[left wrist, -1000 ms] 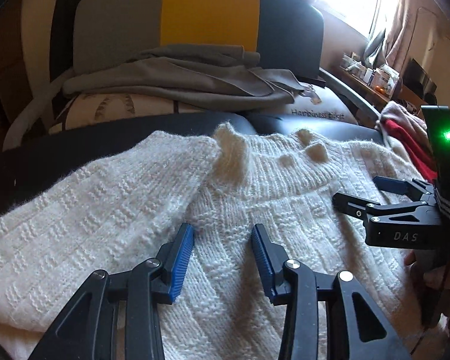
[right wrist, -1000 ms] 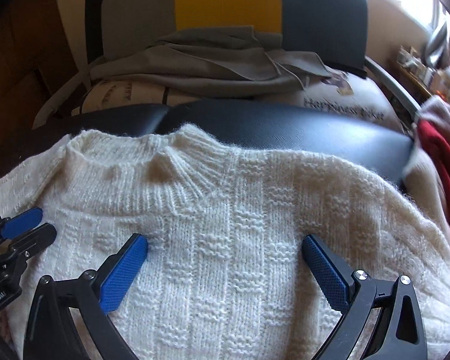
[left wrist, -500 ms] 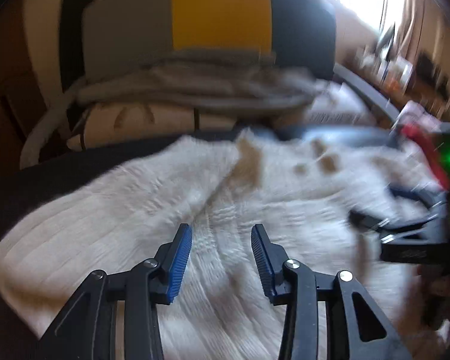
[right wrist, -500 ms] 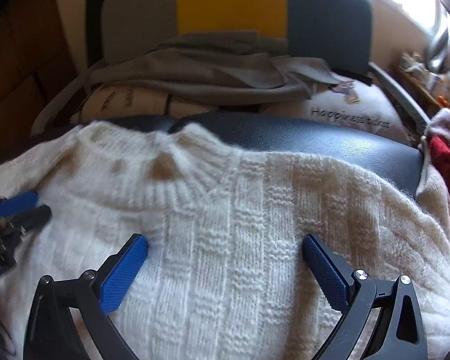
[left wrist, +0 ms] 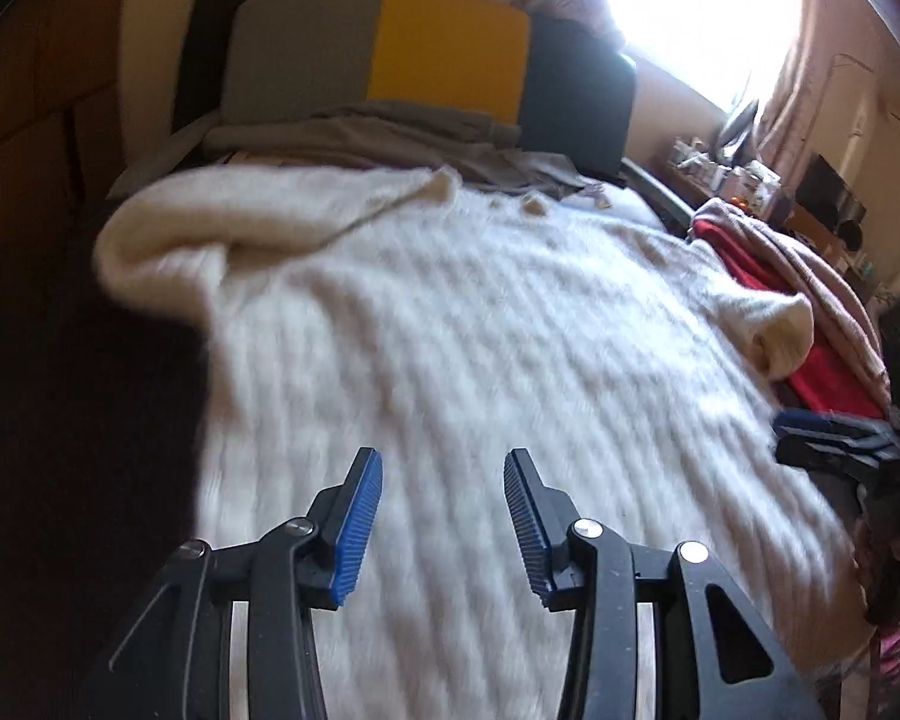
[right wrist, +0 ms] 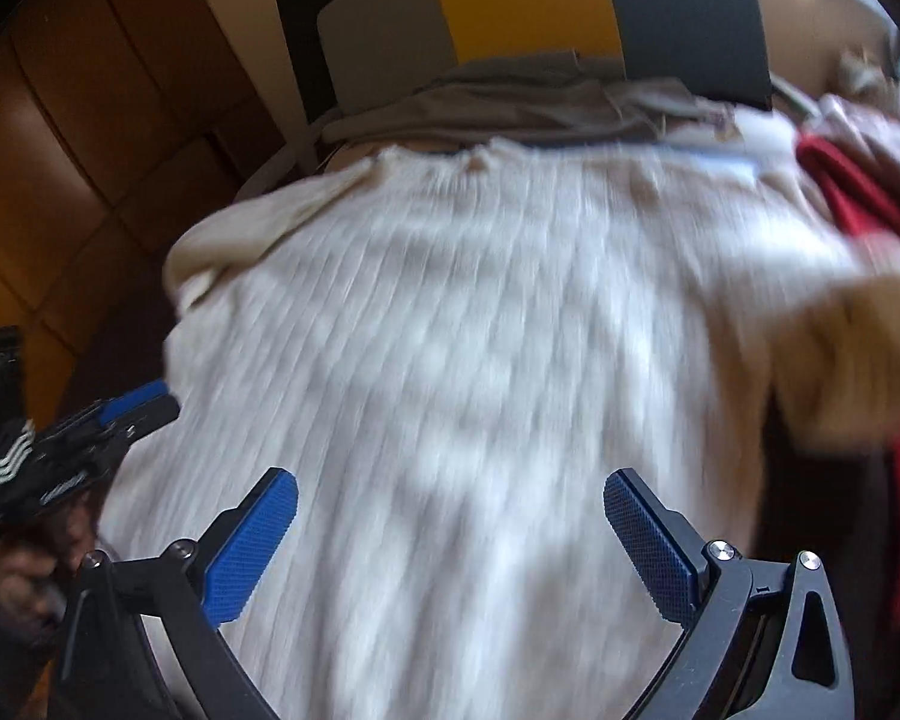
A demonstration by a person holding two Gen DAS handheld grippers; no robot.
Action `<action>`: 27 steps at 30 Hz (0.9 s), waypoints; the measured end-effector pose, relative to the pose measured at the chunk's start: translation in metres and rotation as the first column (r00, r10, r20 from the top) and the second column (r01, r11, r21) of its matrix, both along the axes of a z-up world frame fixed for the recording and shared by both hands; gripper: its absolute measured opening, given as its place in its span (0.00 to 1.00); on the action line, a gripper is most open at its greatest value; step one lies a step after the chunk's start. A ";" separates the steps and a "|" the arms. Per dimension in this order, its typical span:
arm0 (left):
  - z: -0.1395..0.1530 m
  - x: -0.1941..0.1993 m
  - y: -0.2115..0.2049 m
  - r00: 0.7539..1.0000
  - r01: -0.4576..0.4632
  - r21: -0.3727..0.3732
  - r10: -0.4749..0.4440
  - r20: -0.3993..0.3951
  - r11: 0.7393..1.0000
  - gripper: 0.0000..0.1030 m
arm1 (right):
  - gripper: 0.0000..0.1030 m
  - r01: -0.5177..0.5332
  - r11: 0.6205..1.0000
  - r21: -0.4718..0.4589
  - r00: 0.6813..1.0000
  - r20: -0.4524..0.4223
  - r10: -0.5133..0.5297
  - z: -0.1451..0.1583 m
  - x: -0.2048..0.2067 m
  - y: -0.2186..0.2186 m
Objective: Fold clothes
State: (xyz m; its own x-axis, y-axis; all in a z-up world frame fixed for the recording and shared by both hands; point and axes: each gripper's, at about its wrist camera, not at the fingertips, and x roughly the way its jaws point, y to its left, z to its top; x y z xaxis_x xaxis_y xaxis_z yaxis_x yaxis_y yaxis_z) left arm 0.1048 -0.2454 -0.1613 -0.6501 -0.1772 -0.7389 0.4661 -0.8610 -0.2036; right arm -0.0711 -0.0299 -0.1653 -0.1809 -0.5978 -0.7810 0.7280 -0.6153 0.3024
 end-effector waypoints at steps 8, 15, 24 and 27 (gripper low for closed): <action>-0.025 0.039 0.008 0.997 -0.015 -0.057 0.019 0.073 0.998 0.42 | 1.00 0.049 0.996 -0.069 0.996 0.082 -0.044 -0.023 0.037 0.059; -0.022 0.052 -0.009 0.993 -0.032 -0.059 0.039 0.109 0.998 0.45 | 1.00 0.078 0.990 -0.116 0.989 0.134 -0.062 -0.018 0.028 0.071; -0.008 0.070 0.014 0.993 -0.080 -0.122 0.090 0.081 0.989 0.45 | 1.00 0.246 0.947 -0.208 0.929 0.328 -0.170 -0.017 0.028 0.169; -0.009 0.071 0.025 0.994 -0.052 -0.141 0.065 0.090 0.989 0.45 | 1.00 0.249 0.949 -0.196 0.927 0.332 -0.174 -0.026 0.042 0.186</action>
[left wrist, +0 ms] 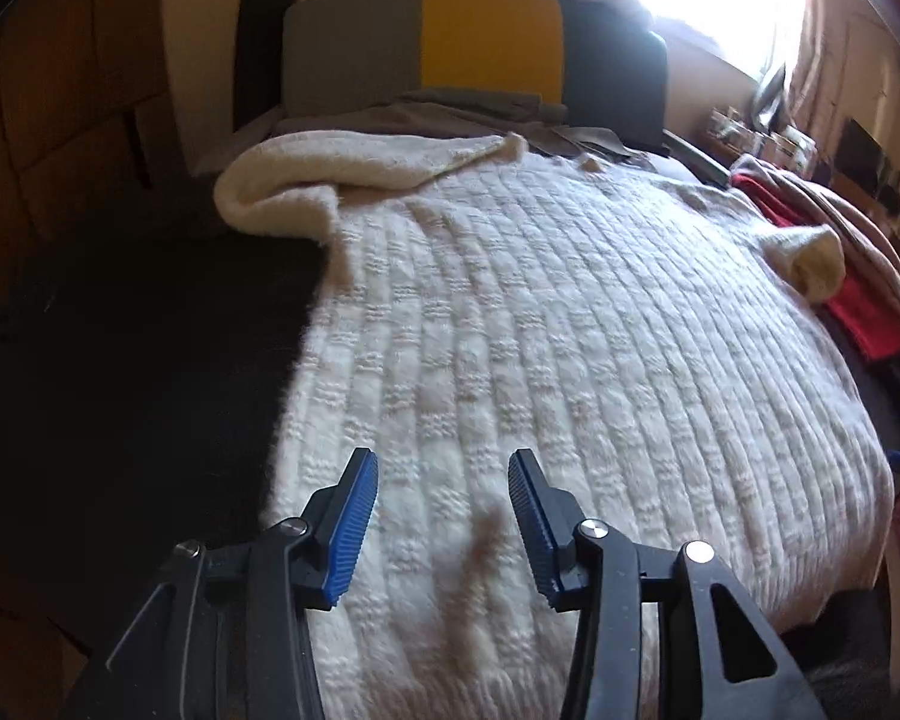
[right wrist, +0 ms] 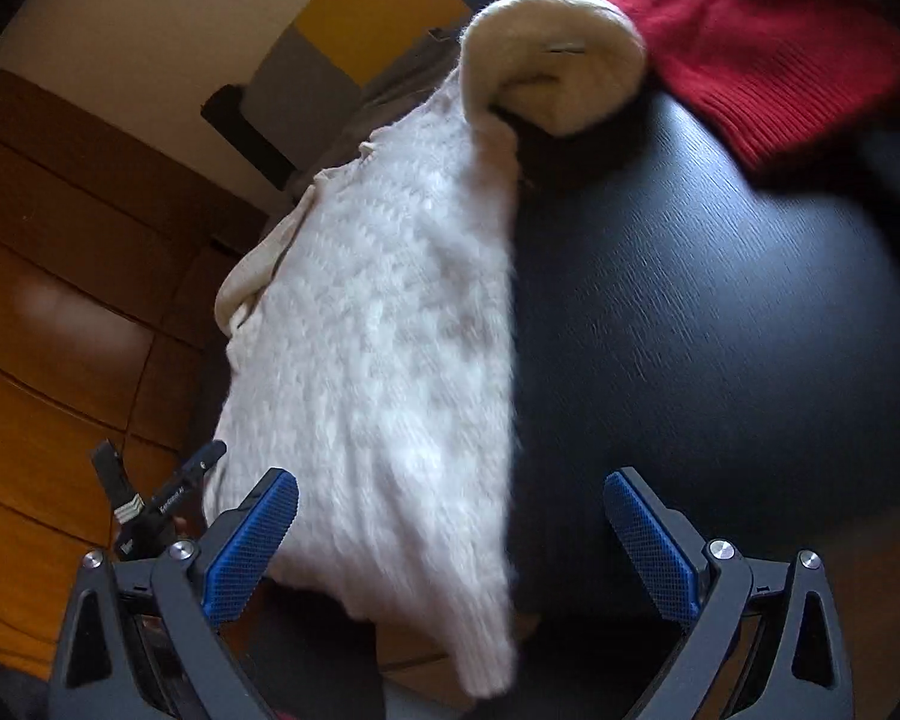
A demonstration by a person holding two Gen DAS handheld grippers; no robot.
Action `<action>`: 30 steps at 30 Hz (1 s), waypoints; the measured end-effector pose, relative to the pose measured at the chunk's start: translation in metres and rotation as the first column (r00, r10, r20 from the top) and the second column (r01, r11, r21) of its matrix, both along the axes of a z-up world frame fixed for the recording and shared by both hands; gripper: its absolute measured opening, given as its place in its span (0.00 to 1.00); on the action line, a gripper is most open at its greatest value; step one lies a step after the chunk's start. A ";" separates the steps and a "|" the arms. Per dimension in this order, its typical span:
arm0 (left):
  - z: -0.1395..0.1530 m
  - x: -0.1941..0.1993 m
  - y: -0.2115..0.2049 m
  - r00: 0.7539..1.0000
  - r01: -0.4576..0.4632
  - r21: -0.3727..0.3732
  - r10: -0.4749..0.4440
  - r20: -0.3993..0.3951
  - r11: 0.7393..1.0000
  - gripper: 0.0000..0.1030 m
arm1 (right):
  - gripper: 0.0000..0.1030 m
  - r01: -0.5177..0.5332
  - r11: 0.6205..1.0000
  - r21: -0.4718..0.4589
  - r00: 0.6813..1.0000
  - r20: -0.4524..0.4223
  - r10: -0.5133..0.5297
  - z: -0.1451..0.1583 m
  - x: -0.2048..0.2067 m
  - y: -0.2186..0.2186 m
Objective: Fold clothes
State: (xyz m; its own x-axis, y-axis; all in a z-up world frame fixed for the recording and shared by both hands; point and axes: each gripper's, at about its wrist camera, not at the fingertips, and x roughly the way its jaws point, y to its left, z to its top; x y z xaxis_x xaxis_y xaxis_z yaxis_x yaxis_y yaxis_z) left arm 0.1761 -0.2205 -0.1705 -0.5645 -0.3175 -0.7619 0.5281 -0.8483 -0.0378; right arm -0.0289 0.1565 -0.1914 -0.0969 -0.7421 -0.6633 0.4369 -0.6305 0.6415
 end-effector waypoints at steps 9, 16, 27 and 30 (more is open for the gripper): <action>-0.013 0.002 0.008 0.999 -0.036 0.038 0.036 -0.003 0.999 0.47 | 1.00 -0.144 0.984 0.104 0.968 -0.189 0.162 0.025 0.032 -0.070; -0.015 0.012 0.006 0.999 -0.045 0.073 0.047 -0.026 0.996 0.48 | 1.00 -0.167 0.904 0.394 0.910 -0.290 0.295 0.004 0.047 -0.126; 0.001 0.010 -0.007 0.999 -0.039 0.119 0.042 -0.026 0.992 0.48 | 1.00 -0.178 0.872 0.456 0.884 -0.316 0.346 -0.004 0.048 -0.118; 0.024 0.002 -0.019 0.998 -0.036 0.044 0.038 -0.056 0.998 0.48 | 1.00 -0.178 0.897 0.405 0.898 -0.305 0.316 0.007 0.033 -0.135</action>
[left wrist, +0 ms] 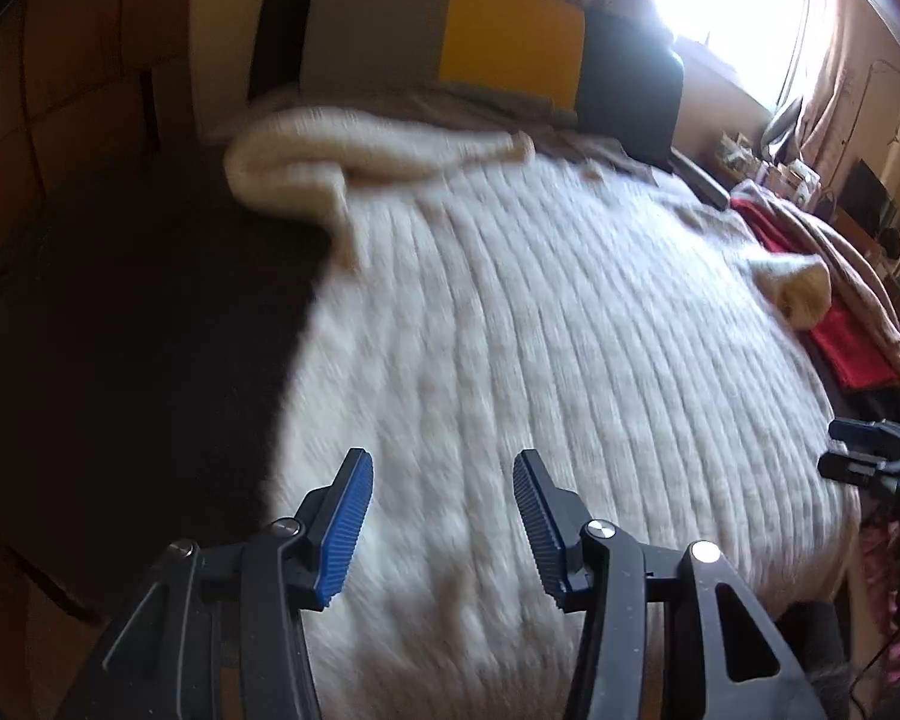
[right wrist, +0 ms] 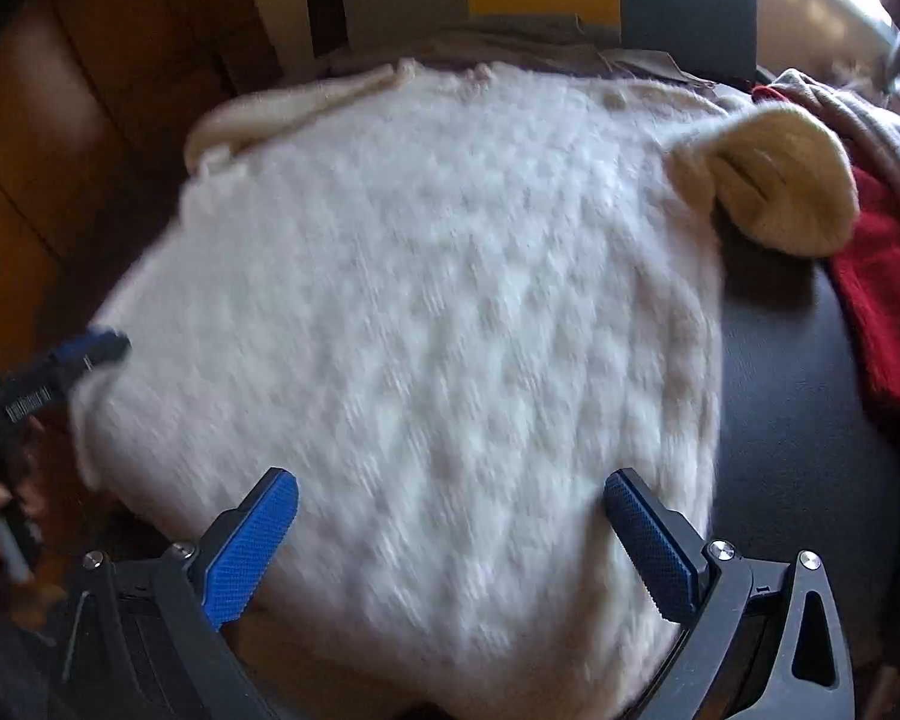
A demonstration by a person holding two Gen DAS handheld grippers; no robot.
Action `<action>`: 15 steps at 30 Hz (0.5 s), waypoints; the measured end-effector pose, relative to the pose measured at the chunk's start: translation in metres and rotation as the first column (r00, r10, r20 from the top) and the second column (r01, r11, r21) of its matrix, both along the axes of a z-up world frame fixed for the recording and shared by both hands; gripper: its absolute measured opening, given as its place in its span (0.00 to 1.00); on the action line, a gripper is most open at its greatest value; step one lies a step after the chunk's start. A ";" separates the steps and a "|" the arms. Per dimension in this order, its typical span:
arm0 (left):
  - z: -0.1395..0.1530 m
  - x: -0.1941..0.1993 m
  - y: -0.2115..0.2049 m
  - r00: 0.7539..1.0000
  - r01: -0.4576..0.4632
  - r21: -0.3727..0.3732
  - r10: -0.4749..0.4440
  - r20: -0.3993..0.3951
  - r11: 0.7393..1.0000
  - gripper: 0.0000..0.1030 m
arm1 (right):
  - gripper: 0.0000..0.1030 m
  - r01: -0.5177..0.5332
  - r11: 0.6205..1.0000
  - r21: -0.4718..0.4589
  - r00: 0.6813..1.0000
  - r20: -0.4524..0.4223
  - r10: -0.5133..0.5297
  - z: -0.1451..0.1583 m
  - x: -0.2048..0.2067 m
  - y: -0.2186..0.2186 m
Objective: Fold clothes
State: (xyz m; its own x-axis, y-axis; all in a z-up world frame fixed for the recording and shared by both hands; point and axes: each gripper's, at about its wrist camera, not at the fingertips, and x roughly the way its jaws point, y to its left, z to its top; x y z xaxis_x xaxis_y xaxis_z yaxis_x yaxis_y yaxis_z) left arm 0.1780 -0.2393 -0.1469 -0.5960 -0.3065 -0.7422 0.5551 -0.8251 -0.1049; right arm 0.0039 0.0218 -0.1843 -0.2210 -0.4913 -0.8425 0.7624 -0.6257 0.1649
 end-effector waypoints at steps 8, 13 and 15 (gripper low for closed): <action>0.044 -0.092 -0.046 0.987 0.151 -0.261 -0.131 0.093 0.953 0.50 | 1.00 0.001 1.000 -0.028 0.997 -0.076 -0.003 0.016 -0.046 -0.085; 0.032 -0.169 -0.071 0.956 0.265 -0.350 -0.196 0.220 0.899 0.52 | 1.00 0.009 0.999 -0.038 0.996 -0.086 -0.012 0.007 -0.077 -0.137; 0.022 -0.198 -0.082 0.943 0.286 -0.370 -0.192 0.270 0.884 0.55 | 1.00 0.024 0.998 -0.050 0.996 -0.085 -0.029 0.002 -0.087 -0.149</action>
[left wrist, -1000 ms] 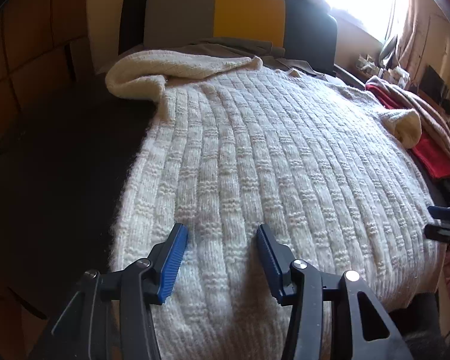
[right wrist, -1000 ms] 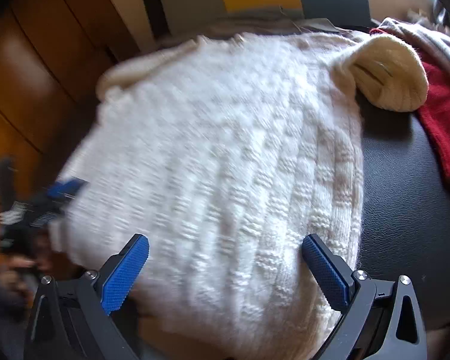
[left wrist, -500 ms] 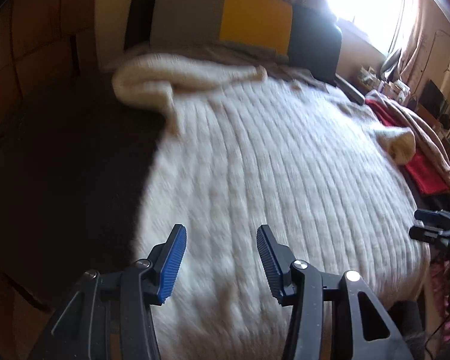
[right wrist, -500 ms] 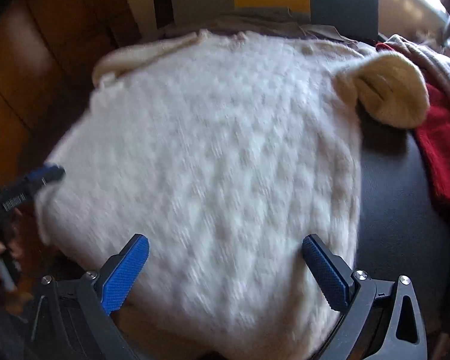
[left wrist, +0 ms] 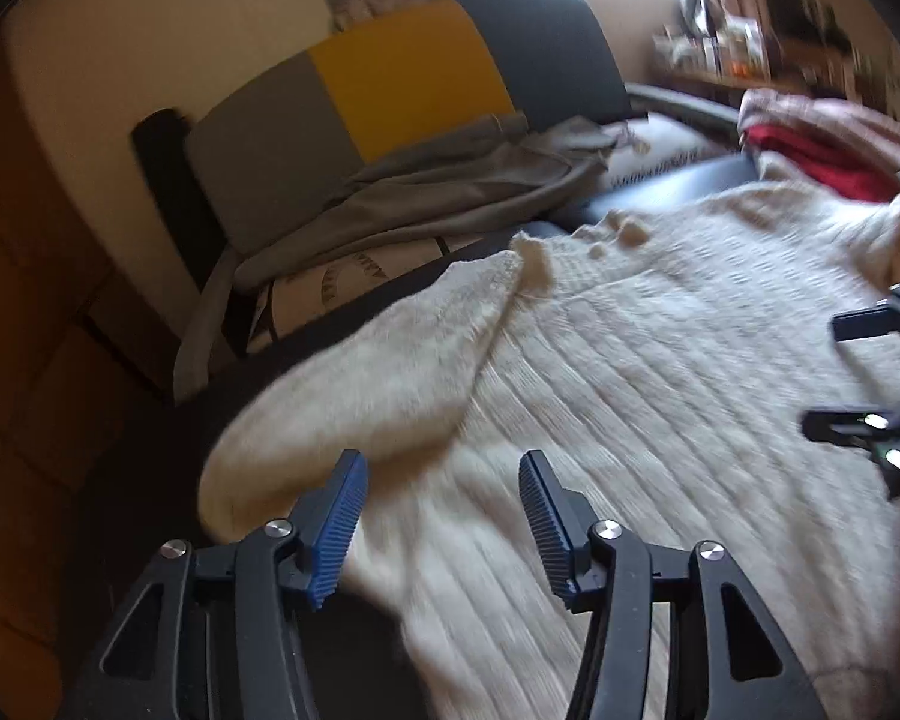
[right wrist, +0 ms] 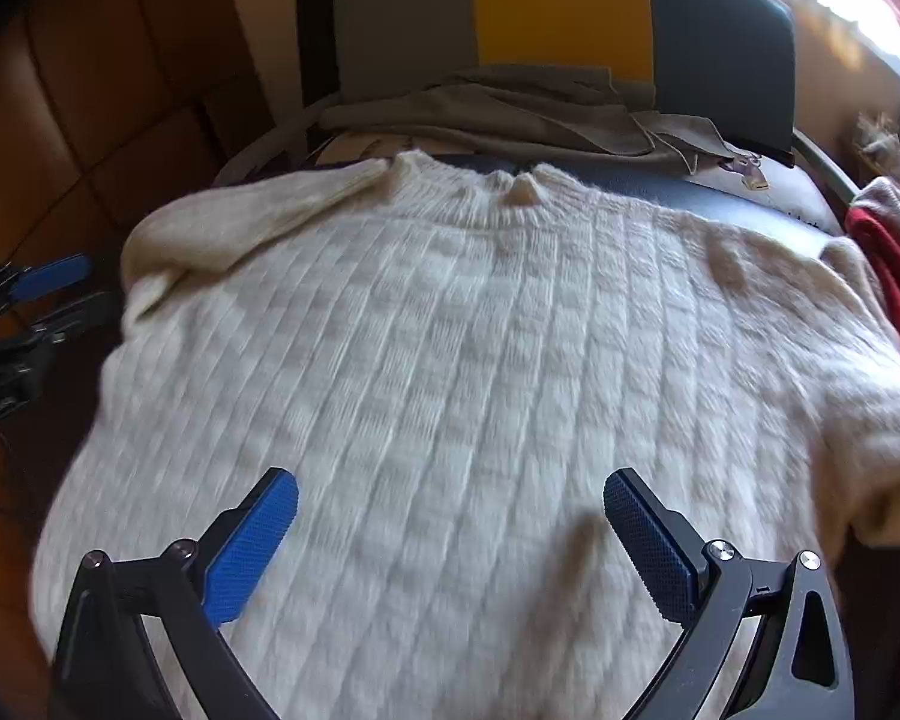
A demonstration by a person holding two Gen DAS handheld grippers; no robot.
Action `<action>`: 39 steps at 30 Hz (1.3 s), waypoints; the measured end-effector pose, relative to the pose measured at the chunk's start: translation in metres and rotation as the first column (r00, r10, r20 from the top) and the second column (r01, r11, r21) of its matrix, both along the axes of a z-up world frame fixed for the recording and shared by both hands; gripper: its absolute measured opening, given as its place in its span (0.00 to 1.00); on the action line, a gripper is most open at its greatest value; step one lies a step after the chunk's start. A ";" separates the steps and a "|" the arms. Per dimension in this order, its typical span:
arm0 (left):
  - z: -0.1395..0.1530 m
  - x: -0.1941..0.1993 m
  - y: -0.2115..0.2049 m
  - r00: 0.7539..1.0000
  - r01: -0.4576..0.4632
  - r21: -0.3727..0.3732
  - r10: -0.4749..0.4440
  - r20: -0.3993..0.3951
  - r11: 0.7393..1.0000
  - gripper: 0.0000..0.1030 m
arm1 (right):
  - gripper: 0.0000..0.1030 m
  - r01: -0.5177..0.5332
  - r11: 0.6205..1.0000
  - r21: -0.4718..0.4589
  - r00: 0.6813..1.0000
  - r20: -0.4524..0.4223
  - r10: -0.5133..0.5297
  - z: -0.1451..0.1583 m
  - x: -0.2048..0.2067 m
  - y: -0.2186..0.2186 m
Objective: Fold clothes
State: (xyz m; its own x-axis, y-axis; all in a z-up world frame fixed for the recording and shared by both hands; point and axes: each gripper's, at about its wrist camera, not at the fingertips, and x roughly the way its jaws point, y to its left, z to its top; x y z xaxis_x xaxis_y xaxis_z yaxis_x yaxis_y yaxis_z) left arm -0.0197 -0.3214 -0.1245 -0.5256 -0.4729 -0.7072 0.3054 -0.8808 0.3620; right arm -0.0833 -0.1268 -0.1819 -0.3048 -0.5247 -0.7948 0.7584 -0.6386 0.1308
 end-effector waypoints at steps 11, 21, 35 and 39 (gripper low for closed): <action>-0.041 -0.099 -0.031 0.992 0.038 -0.090 -0.027 0.124 0.995 0.57 | 1.00 0.008 1.000 0.012 0.998 -0.060 -0.007 -0.018 -0.005 -0.011; -0.041 -0.090 -0.076 0.996 -0.093 0.144 0.090 0.024 0.985 0.14 | 1.00 0.008 0.999 0.036 0.996 -0.086 -0.005 -0.020 -0.004 -0.014; 0.026 0.103 -0.209 0.799 -0.313 0.584 0.540 -0.264 0.749 0.14 | 1.00 0.007 0.996 0.091 0.995 -0.095 0.001 -0.017 -0.007 -0.021; 0.024 0.154 -0.215 0.748 -0.328 0.622 0.597 -0.288 0.711 0.14 | 1.00 -0.053 0.997 0.058 0.993 -0.103 0.059 0.002 -0.004 -0.053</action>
State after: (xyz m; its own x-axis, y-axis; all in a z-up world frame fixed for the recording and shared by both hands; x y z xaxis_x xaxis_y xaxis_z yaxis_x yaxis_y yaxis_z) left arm 0.1343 -0.5363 -0.1006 -0.6460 -0.3875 -0.6576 0.7260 -0.5779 -0.3727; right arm -0.0876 -0.1795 -0.1803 -0.3589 -0.4992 -0.7887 0.8006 -0.5990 0.0148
